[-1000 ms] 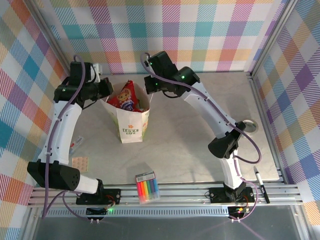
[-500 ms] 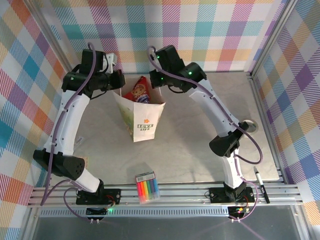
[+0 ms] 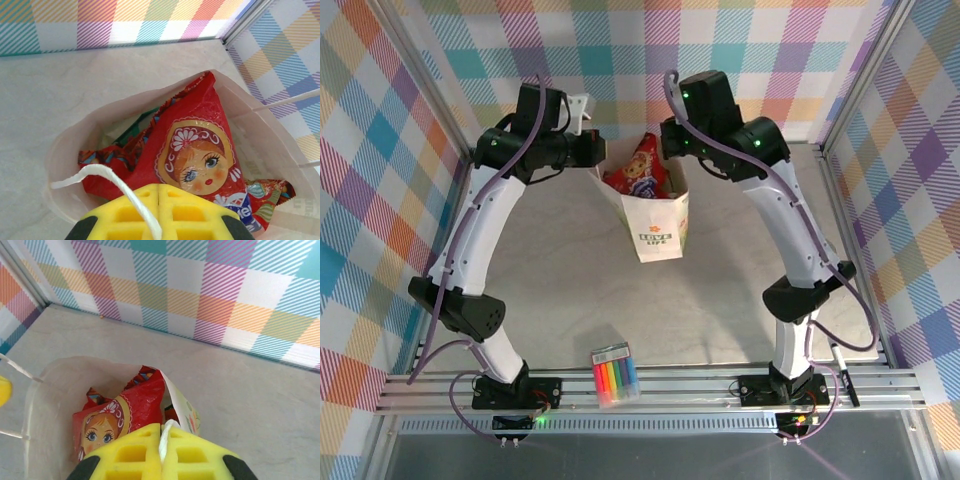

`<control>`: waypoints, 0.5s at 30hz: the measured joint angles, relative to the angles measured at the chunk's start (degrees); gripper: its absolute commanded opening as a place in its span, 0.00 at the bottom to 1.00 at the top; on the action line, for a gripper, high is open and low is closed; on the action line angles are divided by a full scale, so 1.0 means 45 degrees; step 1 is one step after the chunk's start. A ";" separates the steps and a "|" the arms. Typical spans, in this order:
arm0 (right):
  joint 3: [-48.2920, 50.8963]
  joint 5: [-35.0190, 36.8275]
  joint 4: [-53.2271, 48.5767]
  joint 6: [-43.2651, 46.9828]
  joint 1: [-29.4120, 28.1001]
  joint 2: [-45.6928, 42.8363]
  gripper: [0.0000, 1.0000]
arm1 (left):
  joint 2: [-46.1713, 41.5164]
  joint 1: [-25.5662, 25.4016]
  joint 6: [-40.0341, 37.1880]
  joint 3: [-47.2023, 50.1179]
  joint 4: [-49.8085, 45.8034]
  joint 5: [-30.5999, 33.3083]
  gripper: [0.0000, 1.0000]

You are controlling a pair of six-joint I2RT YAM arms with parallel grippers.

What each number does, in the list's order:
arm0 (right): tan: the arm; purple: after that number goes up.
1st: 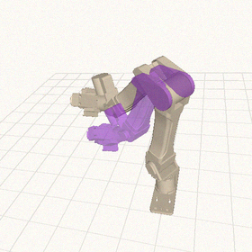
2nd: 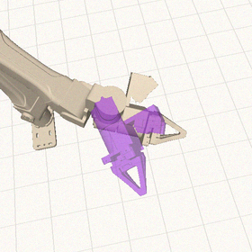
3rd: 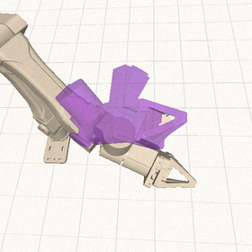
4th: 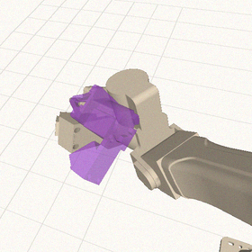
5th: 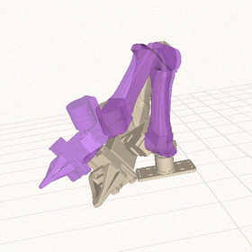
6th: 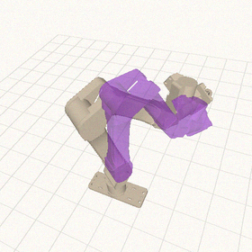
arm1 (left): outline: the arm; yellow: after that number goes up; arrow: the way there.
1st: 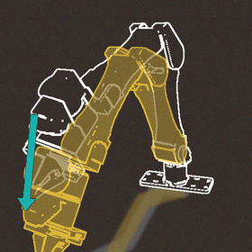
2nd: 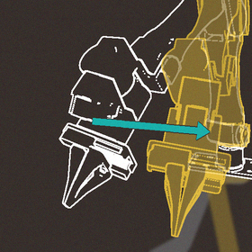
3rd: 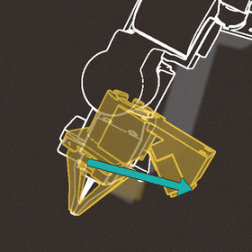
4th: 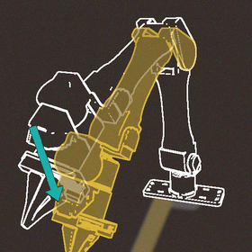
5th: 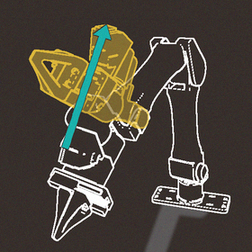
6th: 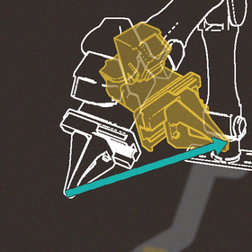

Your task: Place the snacks into the paper bag

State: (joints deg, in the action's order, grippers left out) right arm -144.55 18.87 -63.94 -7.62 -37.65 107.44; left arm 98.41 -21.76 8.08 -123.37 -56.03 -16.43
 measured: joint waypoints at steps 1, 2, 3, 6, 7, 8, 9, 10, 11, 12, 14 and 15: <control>0.0423 0.0049 0.0083 -0.0010 0.0049 -0.0228 0.00 | 0.0005 -0.0010 -0.0005 -0.0024 0.0044 -0.0010 0.00; 0.0913 0.0053 0.0199 -0.0015 0.0097 -0.0476 0.00 | 0.0005 -0.0029 -0.0005 -0.0024 0.0087 -0.0015 0.00; 0.1496 0.0049 0.0335 -0.0063 0.0131 -0.0753 0.00 | 0.0005 -0.0039 -0.0010 -0.0015 0.0117 -0.0010 0.00; 0.3555 0.0034 0.0767 -0.0311 0.0262 -0.1617 0.00 | -0.0073 -0.0053 -0.0058 0.0539 0.0359 0.0000 0.00; 0.4381 0.0024 0.0991 -0.0495 0.0321 -0.1904 0.00 | -0.0194 -0.0053 -0.0073 0.1049 0.0510 0.0034 0.00; 0.5197 -0.0015 0.1195 -0.0665 0.0398 -0.2152 0.00 | -0.0364 -0.0053 -0.0097 0.1710 0.0627 0.0117 0.00; 0.5829 -0.0073 0.1336 -0.0845 0.0471 -0.2322 0.00 | -0.0559 -0.0053 -0.0097 0.2448 0.0743 0.0155 0.00; 0.6601 -0.0189 0.1506 -0.1064 0.0520 -0.2492 0.00 | -0.0777 -0.0053 -0.0087 0.3259 0.0879 0.0194 0.00; 0.7276 -0.0330 0.1812 -0.1287 0.0607 -0.2628 0.00 | -0.1001 -0.0053 -0.0083 0.4056 0.1112 0.0219 0.00; 0.7655 -0.0457 0.1987 -0.1491 0.0714 -0.2691 0.00 | -0.1180 -0.0053 -0.0044 0.4643 0.1209 0.0238 0.00; 0.7970 -0.0665 0.2161 -0.1802 0.0967 -0.2725 0.00 | -0.1511 -0.0053 -0.0005 0.5518 0.1234 0.0301 0.05; 0.7966 -0.0729 0.2273 -0.1885 0.1030 -0.2725 0.00 | -0.1627 -0.0053 0.0000 0.5697 0.1234 0.0340 0.07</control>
State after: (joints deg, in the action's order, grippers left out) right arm -108.71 15.59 -53.71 -16.10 -33.01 95.18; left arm 91.09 -22.00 8.08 -97.73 -50.48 -14.90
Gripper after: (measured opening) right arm 0.058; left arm 0.057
